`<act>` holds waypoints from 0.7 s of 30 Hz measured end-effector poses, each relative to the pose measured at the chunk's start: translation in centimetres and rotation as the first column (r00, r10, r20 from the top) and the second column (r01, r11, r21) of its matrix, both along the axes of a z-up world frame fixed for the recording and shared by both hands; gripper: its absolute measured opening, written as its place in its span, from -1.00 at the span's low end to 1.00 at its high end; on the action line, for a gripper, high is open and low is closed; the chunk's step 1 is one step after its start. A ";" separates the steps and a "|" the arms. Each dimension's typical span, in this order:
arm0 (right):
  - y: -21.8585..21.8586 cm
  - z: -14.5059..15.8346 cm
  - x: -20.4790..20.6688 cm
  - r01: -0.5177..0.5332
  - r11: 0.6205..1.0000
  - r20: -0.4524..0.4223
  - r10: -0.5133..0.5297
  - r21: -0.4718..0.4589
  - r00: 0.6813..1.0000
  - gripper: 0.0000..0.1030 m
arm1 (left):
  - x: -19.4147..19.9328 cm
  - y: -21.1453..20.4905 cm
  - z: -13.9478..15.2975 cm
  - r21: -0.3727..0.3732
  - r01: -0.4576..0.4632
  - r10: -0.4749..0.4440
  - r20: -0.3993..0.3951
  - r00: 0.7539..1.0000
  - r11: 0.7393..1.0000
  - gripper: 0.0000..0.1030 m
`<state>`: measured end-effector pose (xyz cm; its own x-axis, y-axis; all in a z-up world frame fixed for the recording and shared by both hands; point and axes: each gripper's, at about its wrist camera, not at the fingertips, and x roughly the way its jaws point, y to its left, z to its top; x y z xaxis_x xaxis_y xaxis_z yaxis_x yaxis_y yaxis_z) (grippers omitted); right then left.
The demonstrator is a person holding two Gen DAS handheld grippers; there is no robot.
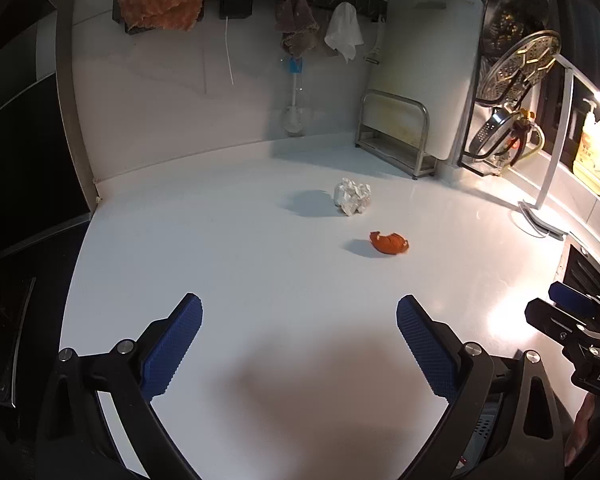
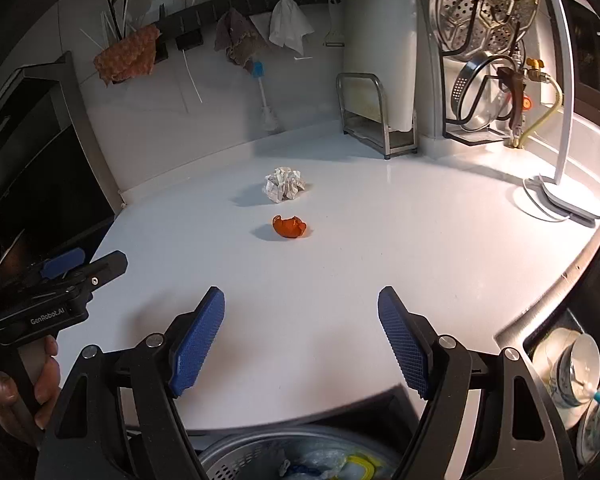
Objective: Collect trash
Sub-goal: 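Reach the right tool to the orange peel and grasp it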
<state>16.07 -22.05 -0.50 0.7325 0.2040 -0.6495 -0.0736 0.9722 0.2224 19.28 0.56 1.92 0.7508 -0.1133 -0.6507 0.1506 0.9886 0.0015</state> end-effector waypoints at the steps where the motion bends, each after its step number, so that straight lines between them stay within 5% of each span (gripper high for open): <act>1: 0.2 -0.1 1.1 -0.010 1.000 -0.006 0.010 -0.008 1.000 0.47 | 0.8 0.1 0.0 0.002 -0.004 0.004 0.002 1.000 1.000 0.86; 11: 2.3 -3.2 10.5 -0.082 0.996 -0.085 0.079 -0.038 0.993 0.47 | 7.0 0.4 -1.8 0.025 -0.037 0.037 -0.008 0.999 0.999 0.87; 21: 3.4 -6.2 16.2 -0.113 0.991 -0.168 0.100 -0.068 0.981 0.47 | 8.9 1.0 -4.3 0.018 -0.050 0.051 -0.042 0.998 0.999 0.87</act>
<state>32.30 -18.65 -6.73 0.5914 0.2201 -0.7758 -0.1465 0.9754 0.1650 28.19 1.51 -2.33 0.7268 -0.0646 -0.6838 0.1008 0.9948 0.0131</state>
